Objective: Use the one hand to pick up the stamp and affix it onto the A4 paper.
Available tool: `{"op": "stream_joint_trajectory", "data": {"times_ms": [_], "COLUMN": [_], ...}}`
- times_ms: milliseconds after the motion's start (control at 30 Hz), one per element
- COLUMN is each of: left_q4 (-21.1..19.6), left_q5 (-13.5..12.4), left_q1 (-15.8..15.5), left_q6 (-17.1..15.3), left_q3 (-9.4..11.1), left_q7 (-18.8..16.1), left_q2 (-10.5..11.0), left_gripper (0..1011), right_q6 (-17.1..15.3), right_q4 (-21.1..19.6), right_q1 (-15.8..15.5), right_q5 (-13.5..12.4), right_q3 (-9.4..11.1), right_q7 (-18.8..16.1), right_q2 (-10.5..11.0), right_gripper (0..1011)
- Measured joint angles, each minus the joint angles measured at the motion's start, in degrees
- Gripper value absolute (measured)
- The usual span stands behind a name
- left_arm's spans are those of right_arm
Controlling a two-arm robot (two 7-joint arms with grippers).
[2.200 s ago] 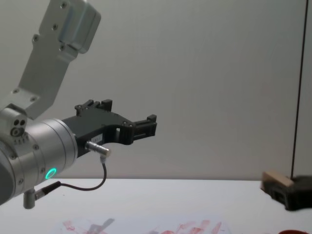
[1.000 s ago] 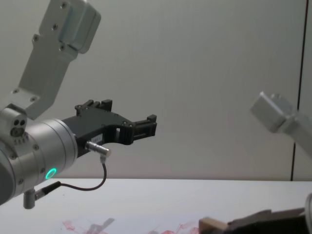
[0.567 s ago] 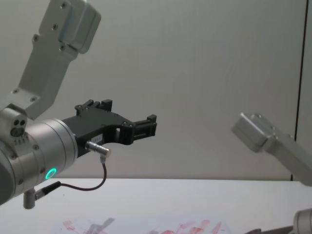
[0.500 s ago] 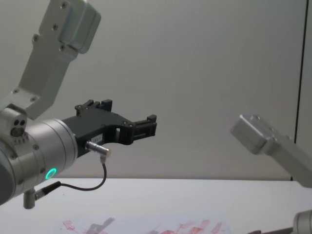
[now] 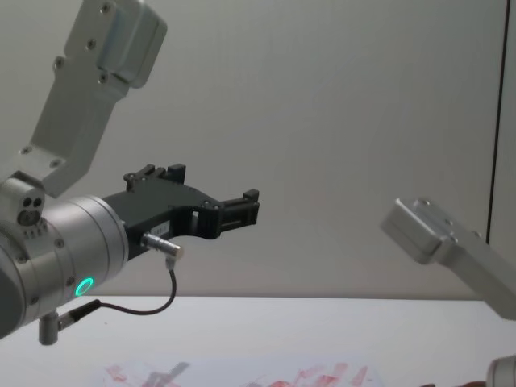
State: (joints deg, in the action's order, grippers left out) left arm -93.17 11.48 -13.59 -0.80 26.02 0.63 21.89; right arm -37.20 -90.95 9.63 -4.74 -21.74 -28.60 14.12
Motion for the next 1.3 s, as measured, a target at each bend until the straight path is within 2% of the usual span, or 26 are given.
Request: {"op": "stream_joint_trajectory", "data": {"times_ms": [267,400,700,867,1033,1300], "left_q4": [0.00,0.00,0.00,0.00,0.00,0.00], "left_q5": [0.00,0.00,0.00,0.00,0.00,0.00], "left_q1": [0.00,0.00,0.00,0.00,0.00,0.00], "left_q6": [0.00,0.00,0.00,0.00,0.00,0.00], "left_q3": [0.00,0.00,0.00,0.00,0.00,0.00], "left_q7": [0.00,0.00,0.00,0.00,0.00,0.00], "left_q2": [0.00,0.00,0.00,0.00,0.00,0.00], "left_gripper": [1002,1003,1002,1003,1002,1002], "right_q6": [1.10,1.58,2.55,2.36,1.73,0.82], "right_q4": [0.27,0.12,-2.28,-4.42,-6.48,-8.28], "right_q1": [-0.15,-0.11,0.60,0.93,0.67,-0.75], "right_q5": [-0.57,-1.83,-7.10,-11.44,-14.91,-17.13], "right_q3": [-0.06,0.06,1.28,2.73,4.68,7.14], "right_q7": [1.49,2.37,4.98,7.65,10.36,13.18], "right_q2": [-0.21,-0.48,-1.50,-1.68,-0.75,1.95], "right_gripper": [218,217,218,217,218,218]}}
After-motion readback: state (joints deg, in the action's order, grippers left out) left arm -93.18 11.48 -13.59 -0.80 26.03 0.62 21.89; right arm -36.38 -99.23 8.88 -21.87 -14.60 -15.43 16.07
